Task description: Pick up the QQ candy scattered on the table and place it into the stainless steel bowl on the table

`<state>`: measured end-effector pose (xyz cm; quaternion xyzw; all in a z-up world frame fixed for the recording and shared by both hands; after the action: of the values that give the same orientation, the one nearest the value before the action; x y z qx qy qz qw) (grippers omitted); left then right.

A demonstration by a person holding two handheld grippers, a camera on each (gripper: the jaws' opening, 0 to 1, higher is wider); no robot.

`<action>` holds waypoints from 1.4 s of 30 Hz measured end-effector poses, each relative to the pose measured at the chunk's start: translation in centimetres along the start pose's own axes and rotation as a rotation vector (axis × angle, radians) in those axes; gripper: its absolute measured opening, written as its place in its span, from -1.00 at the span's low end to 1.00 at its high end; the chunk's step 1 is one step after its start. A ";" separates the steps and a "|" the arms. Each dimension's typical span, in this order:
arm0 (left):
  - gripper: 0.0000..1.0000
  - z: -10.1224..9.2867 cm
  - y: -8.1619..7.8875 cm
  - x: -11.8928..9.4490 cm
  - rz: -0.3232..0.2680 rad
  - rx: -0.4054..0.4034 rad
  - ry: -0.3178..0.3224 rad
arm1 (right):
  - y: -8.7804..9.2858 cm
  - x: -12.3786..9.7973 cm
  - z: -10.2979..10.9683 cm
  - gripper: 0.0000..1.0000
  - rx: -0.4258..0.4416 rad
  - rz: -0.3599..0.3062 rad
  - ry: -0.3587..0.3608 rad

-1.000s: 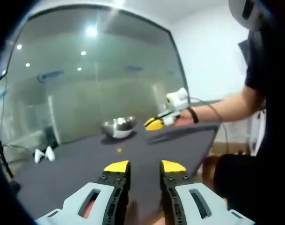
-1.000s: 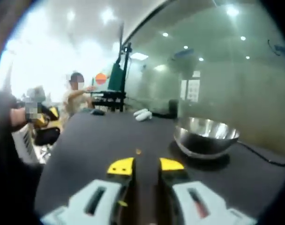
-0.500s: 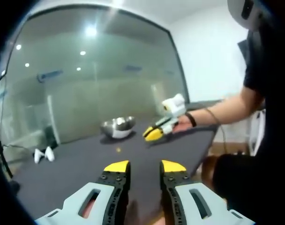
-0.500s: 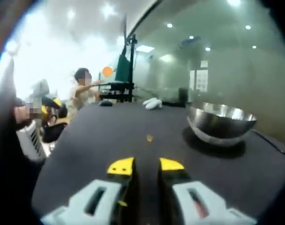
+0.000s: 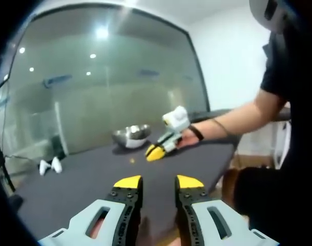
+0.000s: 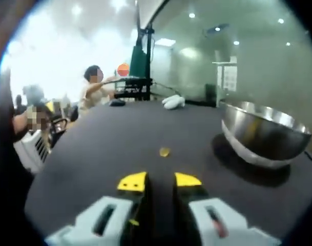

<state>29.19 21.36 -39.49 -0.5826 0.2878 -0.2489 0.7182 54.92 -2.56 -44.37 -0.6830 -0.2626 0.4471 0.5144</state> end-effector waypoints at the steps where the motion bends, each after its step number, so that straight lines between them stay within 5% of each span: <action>1: -0.46 0.0 0.0 0.0 -0.002 0.000 -0.002 | -0.1 0.4 0.0 -0.60 0.002 0.003 -0.004; 15: -0.46 0.5 0.2 -0.6 0.009 -0.006 -0.024 | -1.9 5.3 0.4 -0.58 -0.012 0.016 -0.072; 29: -0.46 1.1 0.4 -1.0 0.010 -0.012 -0.036 | -2.1 6.2 0.2 -0.81 0.003 0.008 -0.039; 42: -0.46 1.0 0.6 -1.0 0.014 -0.014 -0.033 | -2.3 6.3 0.7 -0.81 -0.007 0.013 0.007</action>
<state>29.21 22.81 -39.80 -0.5896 0.2816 -0.2321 0.7205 57.40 3.69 -44.37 -0.6881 -0.2580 0.4469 0.5100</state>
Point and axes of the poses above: the point that each gripper's makers call its tool centre point, and the gripper's own axes: x roughly forward along the fingers, z roughly to its left, y roughly out of its underside, the point moved 10 cm from there along -x, roughly backward along the fingers, and after that the axes turned 6 degrees about y, right-handed, at the moved point
